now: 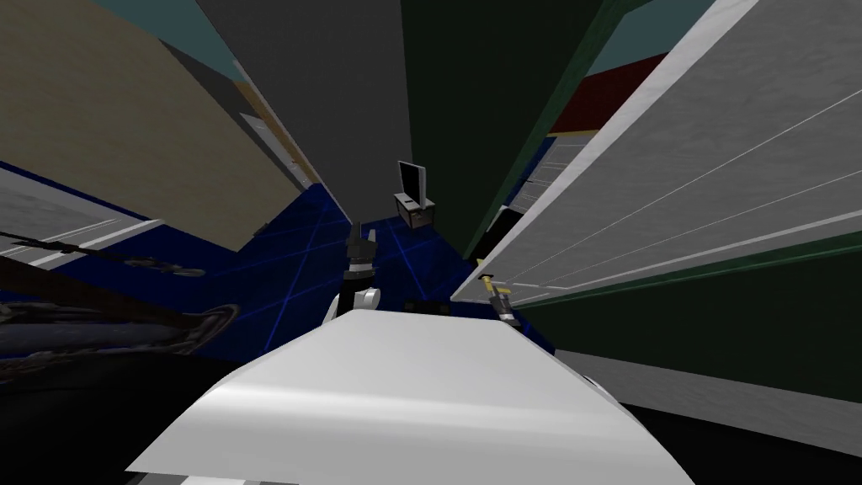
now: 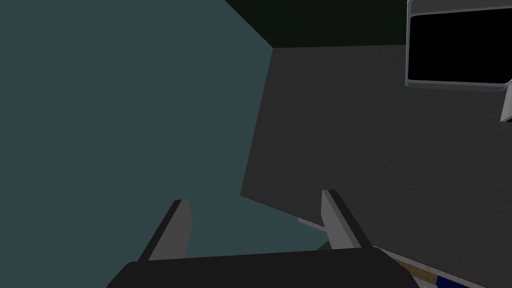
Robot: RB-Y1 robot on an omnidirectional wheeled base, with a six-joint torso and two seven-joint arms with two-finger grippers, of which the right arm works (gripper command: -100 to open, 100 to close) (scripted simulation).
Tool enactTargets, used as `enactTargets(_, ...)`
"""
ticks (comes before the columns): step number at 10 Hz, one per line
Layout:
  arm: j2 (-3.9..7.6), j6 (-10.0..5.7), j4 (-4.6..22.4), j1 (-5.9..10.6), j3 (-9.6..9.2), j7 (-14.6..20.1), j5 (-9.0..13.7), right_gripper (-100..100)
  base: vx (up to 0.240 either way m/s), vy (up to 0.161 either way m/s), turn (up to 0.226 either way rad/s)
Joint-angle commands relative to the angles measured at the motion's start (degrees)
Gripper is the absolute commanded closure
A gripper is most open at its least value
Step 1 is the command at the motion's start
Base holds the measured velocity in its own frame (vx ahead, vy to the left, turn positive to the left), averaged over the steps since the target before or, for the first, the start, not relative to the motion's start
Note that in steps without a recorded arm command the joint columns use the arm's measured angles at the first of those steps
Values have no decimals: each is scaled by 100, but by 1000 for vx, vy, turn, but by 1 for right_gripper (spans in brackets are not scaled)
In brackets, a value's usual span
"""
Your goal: Pull the door open
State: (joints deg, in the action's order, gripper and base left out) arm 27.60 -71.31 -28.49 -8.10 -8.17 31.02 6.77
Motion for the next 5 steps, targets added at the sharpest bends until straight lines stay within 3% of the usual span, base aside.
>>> enactTargets(1,57,-158,102,-55,-24,52,-1,100,-218,-38,113)
enactTargets(2,29,-94,71,-16,-16,24,-3,100,-96,-20,18)
enactTargets(5,48,-228,167,-60,-47,50,0,100,-160,-65,161)
